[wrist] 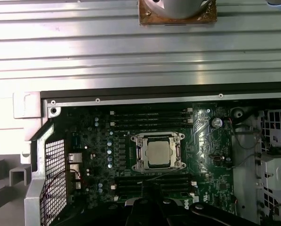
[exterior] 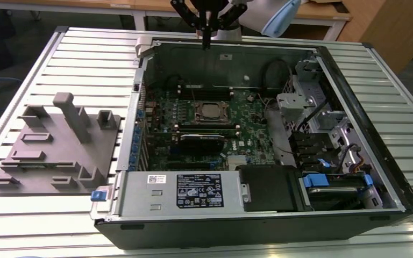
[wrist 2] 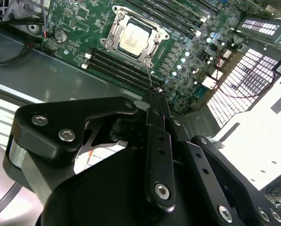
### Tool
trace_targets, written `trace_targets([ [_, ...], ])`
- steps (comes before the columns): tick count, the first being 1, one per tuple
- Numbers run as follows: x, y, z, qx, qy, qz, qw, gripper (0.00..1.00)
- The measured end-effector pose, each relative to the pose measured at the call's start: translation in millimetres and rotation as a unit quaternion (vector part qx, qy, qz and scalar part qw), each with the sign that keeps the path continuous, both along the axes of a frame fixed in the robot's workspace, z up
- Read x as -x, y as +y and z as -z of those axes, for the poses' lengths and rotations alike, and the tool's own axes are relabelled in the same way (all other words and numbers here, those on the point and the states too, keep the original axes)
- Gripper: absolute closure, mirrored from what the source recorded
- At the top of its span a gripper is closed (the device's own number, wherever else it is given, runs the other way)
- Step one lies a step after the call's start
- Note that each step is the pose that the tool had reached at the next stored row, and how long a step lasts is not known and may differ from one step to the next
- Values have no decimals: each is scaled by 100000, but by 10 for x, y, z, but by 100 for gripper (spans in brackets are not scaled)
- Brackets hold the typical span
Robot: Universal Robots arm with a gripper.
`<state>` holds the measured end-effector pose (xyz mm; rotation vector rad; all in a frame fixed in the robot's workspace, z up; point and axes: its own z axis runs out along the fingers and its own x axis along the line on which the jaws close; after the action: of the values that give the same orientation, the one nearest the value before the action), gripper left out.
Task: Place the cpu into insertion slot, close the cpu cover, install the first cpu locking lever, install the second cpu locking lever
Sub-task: 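Close the cpu cover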
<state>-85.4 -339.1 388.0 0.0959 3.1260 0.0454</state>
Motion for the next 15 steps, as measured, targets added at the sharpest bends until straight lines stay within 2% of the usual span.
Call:
trace_targets([
  [15,0,0,66,-1,3,-1,100000,90],
])
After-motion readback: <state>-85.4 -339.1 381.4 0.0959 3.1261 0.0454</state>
